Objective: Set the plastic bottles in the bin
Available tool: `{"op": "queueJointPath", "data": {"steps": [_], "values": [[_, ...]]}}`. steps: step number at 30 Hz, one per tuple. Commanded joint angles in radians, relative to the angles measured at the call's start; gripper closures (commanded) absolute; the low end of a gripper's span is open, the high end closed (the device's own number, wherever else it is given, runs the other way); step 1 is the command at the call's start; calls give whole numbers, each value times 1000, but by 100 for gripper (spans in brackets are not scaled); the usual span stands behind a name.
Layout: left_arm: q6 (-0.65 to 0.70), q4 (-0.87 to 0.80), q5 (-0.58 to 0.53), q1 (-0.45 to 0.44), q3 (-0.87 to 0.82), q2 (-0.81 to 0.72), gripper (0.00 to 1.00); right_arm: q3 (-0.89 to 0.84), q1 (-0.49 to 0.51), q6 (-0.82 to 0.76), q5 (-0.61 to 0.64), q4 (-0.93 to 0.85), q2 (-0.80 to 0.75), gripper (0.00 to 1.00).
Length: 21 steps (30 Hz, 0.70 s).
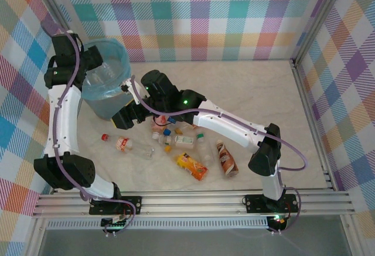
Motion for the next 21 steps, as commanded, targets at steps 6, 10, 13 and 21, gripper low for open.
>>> {"op": "queueJointPath", "data": {"steps": [6, 10, 13, 21], "values": [[-23, -30, 50, -32, 52, -129, 14, 16, 1, -50, 46, -59, -78, 15], [-7, -46, 35, -111, 47, -181, 15, -33, -5, -74, 90, -90, -125, 15], [13, -58, 13, -202, 33, -216, 15, -91, -6, -97, 133, -117, -172, 14], [49, -89, -87, -515, -71, -282, 16, -372, -8, -80, 257, -142, -347, 15]]}}
